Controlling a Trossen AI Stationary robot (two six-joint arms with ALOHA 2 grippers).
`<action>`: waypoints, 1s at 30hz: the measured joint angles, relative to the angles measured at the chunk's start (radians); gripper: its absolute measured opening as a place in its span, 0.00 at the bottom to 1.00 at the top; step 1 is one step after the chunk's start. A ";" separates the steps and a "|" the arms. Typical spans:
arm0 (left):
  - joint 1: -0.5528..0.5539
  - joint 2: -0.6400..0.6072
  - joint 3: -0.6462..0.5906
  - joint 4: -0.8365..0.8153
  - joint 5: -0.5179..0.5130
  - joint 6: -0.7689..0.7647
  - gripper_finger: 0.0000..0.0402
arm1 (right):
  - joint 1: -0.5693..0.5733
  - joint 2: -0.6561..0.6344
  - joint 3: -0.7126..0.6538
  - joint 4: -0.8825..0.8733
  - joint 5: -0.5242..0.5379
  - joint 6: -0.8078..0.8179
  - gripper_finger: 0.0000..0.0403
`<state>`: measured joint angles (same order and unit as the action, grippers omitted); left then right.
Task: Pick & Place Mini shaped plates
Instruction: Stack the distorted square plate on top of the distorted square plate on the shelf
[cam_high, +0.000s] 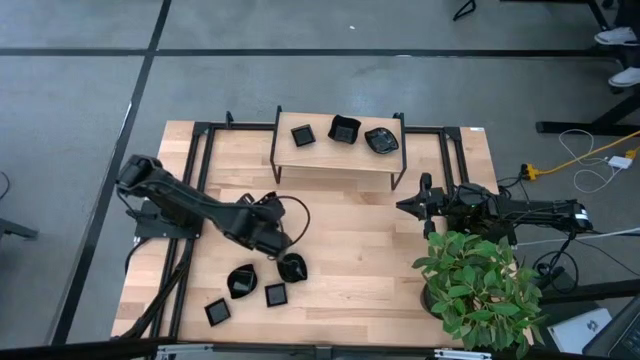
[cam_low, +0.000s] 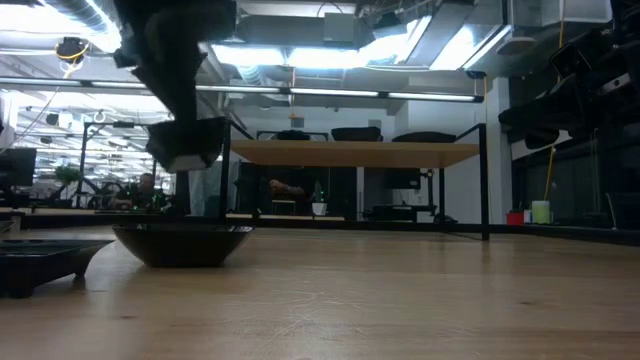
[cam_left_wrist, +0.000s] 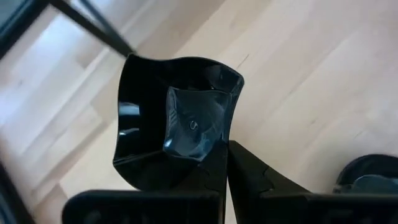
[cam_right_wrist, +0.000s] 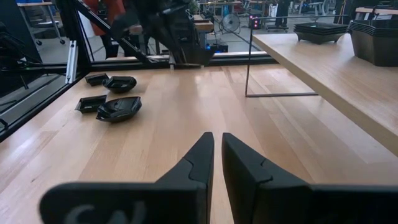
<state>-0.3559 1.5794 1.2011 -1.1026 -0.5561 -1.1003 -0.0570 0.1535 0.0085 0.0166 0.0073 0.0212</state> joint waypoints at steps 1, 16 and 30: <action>-0.003 -0.006 0.000 0.013 -0.011 0.012 0.01 | 0.000 0.000 0.000 0.000 0.000 0.000 0.08; 0.010 -0.034 0.029 0.227 -0.045 0.332 0.01 | 0.000 0.000 0.000 0.000 0.000 0.000 0.08; 0.031 -0.034 0.130 0.328 -0.049 0.606 0.01 | 0.000 0.000 0.000 0.000 0.000 0.000 0.08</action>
<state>-0.3244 1.5452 1.3311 -0.7746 -0.6052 -0.4944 -0.0570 0.1535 0.0086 0.0166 0.0074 0.0212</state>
